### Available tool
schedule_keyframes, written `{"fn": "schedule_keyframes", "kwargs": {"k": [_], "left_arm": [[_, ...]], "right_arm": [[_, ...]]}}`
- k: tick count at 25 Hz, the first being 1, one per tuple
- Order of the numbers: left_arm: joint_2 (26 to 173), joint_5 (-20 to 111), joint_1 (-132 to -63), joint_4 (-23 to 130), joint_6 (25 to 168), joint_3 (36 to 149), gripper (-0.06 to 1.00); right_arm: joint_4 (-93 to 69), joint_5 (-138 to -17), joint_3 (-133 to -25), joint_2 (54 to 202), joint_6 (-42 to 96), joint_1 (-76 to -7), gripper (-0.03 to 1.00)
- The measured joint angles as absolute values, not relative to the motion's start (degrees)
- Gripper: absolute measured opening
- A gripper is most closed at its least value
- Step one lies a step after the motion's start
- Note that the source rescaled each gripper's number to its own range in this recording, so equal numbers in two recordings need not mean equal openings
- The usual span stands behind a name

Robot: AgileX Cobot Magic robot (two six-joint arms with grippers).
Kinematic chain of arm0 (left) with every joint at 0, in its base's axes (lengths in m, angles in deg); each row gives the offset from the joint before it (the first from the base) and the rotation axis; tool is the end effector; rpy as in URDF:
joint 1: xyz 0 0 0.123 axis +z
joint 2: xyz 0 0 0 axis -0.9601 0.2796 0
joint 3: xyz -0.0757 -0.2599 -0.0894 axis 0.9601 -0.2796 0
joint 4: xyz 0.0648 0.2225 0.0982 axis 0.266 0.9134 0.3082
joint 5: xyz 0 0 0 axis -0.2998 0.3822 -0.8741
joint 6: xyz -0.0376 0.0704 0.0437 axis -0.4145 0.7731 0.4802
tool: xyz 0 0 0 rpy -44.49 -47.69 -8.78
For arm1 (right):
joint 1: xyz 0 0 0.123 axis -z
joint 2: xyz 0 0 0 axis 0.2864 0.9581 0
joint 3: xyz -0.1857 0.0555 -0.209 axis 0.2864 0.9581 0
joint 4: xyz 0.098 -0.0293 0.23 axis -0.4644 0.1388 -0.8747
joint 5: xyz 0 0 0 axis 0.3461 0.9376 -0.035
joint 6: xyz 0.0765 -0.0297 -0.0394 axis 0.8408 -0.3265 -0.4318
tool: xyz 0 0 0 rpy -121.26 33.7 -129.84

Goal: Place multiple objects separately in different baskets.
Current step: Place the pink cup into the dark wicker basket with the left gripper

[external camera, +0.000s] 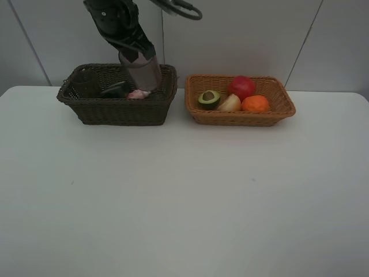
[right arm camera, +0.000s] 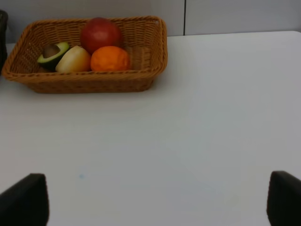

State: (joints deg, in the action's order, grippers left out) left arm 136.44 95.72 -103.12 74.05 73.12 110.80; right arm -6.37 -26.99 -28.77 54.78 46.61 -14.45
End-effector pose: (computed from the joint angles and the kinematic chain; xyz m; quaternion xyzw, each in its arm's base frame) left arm 0.3788 -0.2024 0.2832 0.3548 0.9001 0.0188 0.2522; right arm -0.0070 0.0033 0.2846 -0.0082 0.8417 -0.0060 0.5399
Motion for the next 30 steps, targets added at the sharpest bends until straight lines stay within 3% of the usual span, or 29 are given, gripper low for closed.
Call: {"fn": "schedule_keyframes", "kwargs": {"k": [12,30], "left_arm": [[142.92,82.09,-103.12,82.67,73.14,110.80,0.00],[147.87,77.29,-100.35,87.20,73.18,110.80,0.00]], "right_arm": [[-6.37,-26.99,-28.77,54.78,46.61,-14.45,0.93],[-6.37,-26.99,-28.77,54.78,46.61,-14.45,0.93]]}}
